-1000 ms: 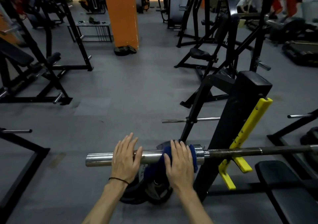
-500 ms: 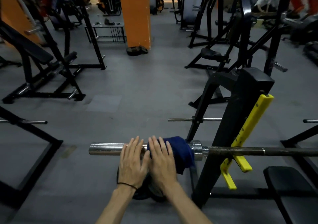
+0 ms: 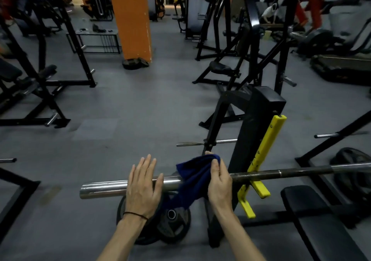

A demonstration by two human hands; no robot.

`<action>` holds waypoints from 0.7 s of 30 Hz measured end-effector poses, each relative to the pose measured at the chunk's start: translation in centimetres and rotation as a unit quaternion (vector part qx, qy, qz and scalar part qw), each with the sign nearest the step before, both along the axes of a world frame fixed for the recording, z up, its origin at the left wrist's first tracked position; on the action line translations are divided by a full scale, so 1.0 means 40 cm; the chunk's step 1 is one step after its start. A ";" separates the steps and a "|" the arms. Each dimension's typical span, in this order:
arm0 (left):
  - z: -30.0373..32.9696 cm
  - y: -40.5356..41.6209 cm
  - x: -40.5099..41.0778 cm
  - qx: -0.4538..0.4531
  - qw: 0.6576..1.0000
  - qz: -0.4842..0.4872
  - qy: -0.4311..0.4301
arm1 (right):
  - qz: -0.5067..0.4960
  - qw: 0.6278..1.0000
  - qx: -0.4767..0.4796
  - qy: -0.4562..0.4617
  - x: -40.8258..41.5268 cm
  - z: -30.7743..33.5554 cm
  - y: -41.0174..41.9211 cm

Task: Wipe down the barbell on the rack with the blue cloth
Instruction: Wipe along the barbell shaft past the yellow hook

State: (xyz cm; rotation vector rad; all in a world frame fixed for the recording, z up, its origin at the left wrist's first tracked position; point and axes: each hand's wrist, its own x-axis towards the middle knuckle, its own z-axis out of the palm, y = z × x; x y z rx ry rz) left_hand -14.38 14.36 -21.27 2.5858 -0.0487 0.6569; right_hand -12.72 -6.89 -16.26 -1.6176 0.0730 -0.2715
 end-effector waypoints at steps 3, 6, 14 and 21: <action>0.013 -0.054 0.035 0.024 0.999 -0.035 0.010 | -0.046 0.998 -0.011 -0.031 0.012 0.001 -0.083; 0.019 -0.114 0.040 0.029 0.998 -0.056 0.016 | -0.063 0.997 0.002 -0.036 0.005 -0.010 -0.162; 0.045 -0.259 0.078 0.044 0.997 -0.067 0.004 | -0.092 0.994 0.051 -0.038 0.024 -0.018 -0.380; 0.037 -0.441 0.088 0.044 0.998 -0.035 0.018 | -0.049 0.996 0.068 -0.042 0.067 -0.018 -0.563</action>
